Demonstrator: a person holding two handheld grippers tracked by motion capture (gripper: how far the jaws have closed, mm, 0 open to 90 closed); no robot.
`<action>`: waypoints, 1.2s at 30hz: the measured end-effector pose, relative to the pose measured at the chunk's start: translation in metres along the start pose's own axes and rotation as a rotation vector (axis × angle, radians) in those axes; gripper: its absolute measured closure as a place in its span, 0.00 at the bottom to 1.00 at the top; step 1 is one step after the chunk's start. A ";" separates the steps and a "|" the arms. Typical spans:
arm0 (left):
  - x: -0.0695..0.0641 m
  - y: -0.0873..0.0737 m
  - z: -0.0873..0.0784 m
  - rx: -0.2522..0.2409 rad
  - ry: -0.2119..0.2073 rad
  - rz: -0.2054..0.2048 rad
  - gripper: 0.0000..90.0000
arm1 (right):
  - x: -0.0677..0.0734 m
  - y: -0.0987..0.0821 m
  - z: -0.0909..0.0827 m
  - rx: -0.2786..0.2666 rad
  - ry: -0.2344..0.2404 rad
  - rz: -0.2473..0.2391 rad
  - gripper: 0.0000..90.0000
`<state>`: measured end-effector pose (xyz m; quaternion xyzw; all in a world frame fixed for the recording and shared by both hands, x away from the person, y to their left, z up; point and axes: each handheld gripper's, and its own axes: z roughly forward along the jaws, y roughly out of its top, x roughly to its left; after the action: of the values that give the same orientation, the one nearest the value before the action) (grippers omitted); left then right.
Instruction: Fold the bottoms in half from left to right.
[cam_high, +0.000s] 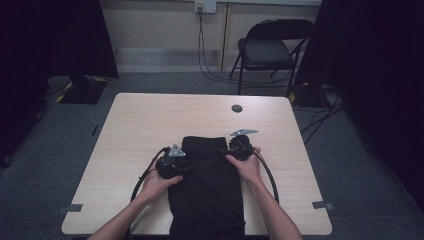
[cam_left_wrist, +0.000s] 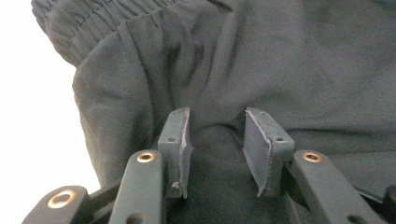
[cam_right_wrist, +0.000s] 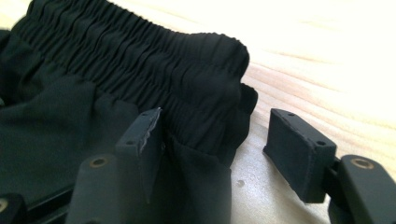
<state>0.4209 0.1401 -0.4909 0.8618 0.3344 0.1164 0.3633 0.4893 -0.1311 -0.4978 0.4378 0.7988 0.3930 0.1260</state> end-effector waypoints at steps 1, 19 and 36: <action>0.000 0.000 0.000 -0.001 -0.002 -0.002 0.66 | 0.001 0.000 0.000 0.000 0.006 -0.020 0.48; 0.050 0.003 -0.018 -0.088 0.020 -0.193 0.37 | 0.012 -0.001 0.000 0.008 0.057 -0.044 0.84; 0.046 0.005 0.006 -0.033 0.009 -0.139 0.78 | 0.014 -0.002 0.001 -0.003 0.061 -0.014 0.85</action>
<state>0.4602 0.1649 -0.4934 0.8298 0.3928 0.1003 0.3834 0.4802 -0.1205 -0.4978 0.4197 0.8047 0.4066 0.1049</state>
